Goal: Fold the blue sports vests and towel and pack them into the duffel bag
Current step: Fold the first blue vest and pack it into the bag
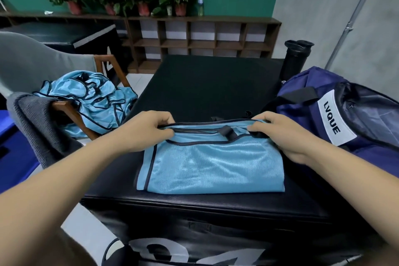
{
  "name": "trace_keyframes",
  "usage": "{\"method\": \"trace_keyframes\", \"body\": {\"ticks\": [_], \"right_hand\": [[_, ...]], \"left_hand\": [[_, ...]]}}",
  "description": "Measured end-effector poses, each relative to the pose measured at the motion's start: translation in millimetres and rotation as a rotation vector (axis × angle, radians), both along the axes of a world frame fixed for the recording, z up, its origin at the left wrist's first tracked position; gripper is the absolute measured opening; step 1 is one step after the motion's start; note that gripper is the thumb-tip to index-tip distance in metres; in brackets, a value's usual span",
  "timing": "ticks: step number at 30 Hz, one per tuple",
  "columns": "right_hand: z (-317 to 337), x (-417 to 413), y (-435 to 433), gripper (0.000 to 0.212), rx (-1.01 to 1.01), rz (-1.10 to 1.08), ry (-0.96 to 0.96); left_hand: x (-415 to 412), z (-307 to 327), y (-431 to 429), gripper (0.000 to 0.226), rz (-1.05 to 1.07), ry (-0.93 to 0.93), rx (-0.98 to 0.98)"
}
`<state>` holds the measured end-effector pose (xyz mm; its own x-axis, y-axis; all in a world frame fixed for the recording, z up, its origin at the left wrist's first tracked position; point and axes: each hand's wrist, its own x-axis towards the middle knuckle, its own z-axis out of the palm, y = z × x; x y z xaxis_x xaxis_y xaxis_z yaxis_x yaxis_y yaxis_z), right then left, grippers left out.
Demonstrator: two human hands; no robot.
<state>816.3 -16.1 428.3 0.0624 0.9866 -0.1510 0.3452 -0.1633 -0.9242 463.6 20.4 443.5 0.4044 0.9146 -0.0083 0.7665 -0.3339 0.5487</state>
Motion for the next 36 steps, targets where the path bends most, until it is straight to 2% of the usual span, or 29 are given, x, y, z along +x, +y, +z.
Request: {"method": "trace_keyframes", "body": {"ticks": [10, 12, 14, 16, 18, 20, 22, 24, 26, 29, 31, 36], "right_hand": [[-22.0, 4.4, 25.0, 0.027, 0.117, -0.248, -0.098], [-24.1, 5.2, 23.2, 0.027, 0.186, -0.254, -0.239], [-24.0, 5.0, 16.6, 0.030, 0.344, -0.207, -0.485], [-21.0, 2.5, 8.4, 0.027, 0.566, -0.090, -0.676], [-18.4, -2.7, 0.7, 0.019, 0.692, 0.085, -0.724], [-23.5, -7.5, -4.6, 0.016, 0.689, 0.237, -0.794], [-32.8, -9.0, -4.6, 0.024, 0.647, 0.320, -0.979], [-42.7, -4.6, -0.4, 0.031, 0.585, 0.317, -1.113], [-47.6, 0.0, 5.1, 0.028, 0.566, 0.276, -1.179], [-50.8, 3.9, 15.9, 0.004, 0.602, 0.204, -1.205], [-50.9, 5.9, 23.7, 0.013, 0.592, 0.157, -1.153], [-51.8, 4.7, 38.6, 0.023, 0.513, 0.027, -0.821]], "left_hand": [[6.1, -22.4, 45.0, 0.005, 0.084, 0.009, 0.054], [5.4, -26.6, 51.6, 0.008, 0.103, 0.029, 0.099], [6.5, -27.0, 55.1, 0.011, 0.107, 0.057, 0.214], [14.4, -21.7, 49.3, 0.012, 0.070, 0.053, 0.344], [26.9, -15.5, 37.0, 0.015, -0.007, 0.002, 0.382], [37.3, -15.7, 24.2, 0.018, -0.113, -0.002, 0.319], [41.2, -24.8, 18.5, 0.018, -0.212, 0.094, 0.218], [39.5, -35.8, 19.4, 0.023, -0.253, 0.200, 0.142], [35.6, -40.0, 23.6, 0.024, -0.236, 0.227, 0.119], [30.0, -36.4, 30.0, 0.019, -0.198, 0.270, 0.130], [26.5, -34.3, 32.3, 0.013, -0.189, 0.280, 0.100], [18.4, -26.7, 36.0, 0.012, -0.139, 0.199, 0.075]]}}
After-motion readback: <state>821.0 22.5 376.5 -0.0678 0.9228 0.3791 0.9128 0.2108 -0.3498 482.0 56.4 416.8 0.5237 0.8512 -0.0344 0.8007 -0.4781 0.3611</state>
